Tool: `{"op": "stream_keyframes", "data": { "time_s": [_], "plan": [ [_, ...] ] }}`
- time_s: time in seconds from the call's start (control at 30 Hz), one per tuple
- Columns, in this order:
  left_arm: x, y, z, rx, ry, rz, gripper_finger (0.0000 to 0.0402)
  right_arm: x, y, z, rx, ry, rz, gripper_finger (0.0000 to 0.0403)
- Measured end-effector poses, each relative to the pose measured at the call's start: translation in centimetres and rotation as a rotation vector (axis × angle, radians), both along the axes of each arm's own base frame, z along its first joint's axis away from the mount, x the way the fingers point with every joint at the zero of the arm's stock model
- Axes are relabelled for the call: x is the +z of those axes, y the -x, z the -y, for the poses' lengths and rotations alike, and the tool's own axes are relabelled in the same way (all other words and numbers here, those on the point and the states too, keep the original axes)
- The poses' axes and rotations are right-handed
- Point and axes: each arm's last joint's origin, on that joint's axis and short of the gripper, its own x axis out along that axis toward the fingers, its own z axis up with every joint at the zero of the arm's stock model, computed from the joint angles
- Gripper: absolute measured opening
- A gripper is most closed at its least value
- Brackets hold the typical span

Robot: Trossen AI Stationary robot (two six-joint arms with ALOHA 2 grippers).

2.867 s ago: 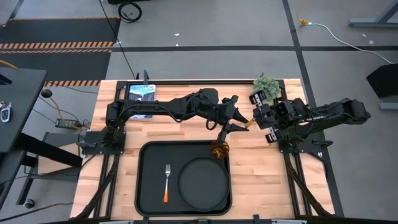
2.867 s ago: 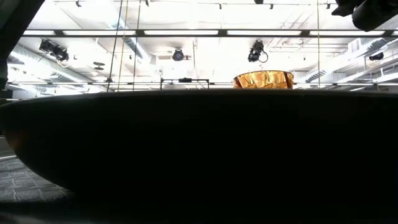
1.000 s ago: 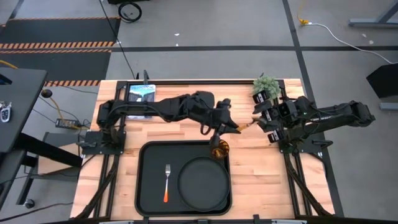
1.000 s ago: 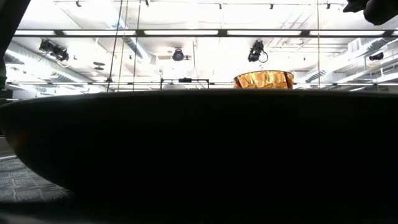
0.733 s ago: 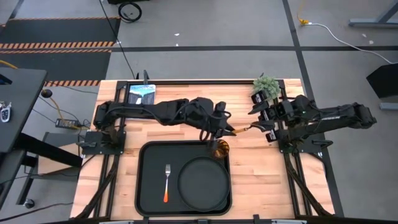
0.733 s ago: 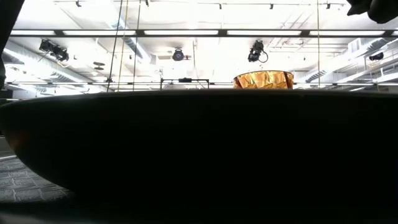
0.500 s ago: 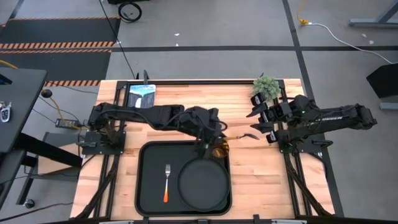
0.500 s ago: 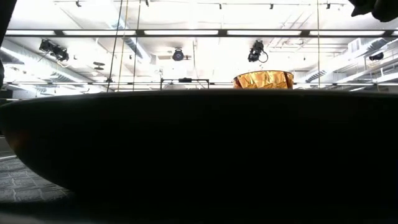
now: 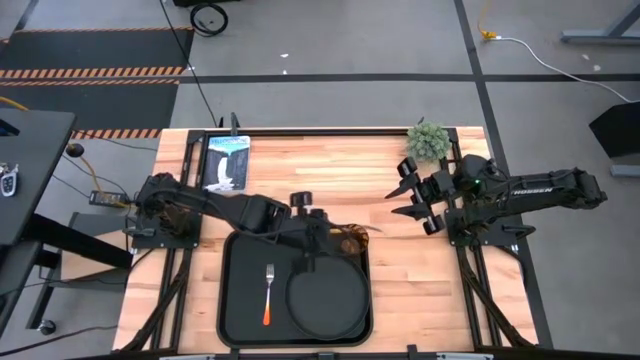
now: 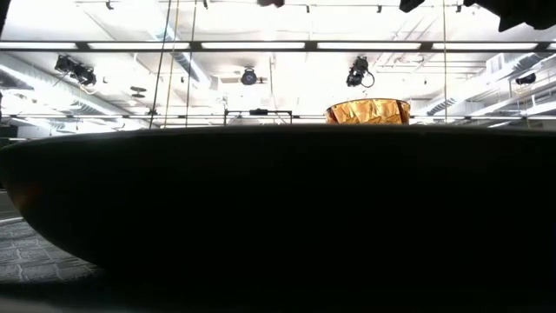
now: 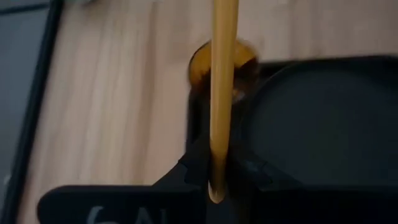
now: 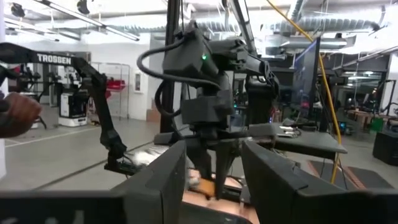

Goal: Pick and place plate/cup/fork/spoon on tray
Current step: Put the brown spoon on the black tray to the left of the orange fork

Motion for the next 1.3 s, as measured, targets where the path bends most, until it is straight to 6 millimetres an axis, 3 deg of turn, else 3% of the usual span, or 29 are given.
{"op": "stream_keyframes", "data": {
  "time_s": [0.53,0.9,1.07,1.3],
  "plan": [
    [-1.1,5.3,4.0,0.275,-0.111,-0.157,0.0039,-0.7,-0.2,-0.2,0.007,0.019,-0.067,0.0162],
    [-1.1,8.0,8.2,0.408,-0.024,-0.023,0.0039,-0.8,-0.2,-1.4,0.068,0.059,-0.064,0.0163],
    [-1.2,9.0,9.9,0.546,0.082,0.092,0.0039,-1.2,-0.5,-1.8,0.092,0.072,-0.08,0.0163],
    [-3.8,10.4,14.3,0.739,0.246,0.182,0.0039,-1.9,-1.1,-2.6,0.126,0.108,-0.121,0.0163]
  ]
}}
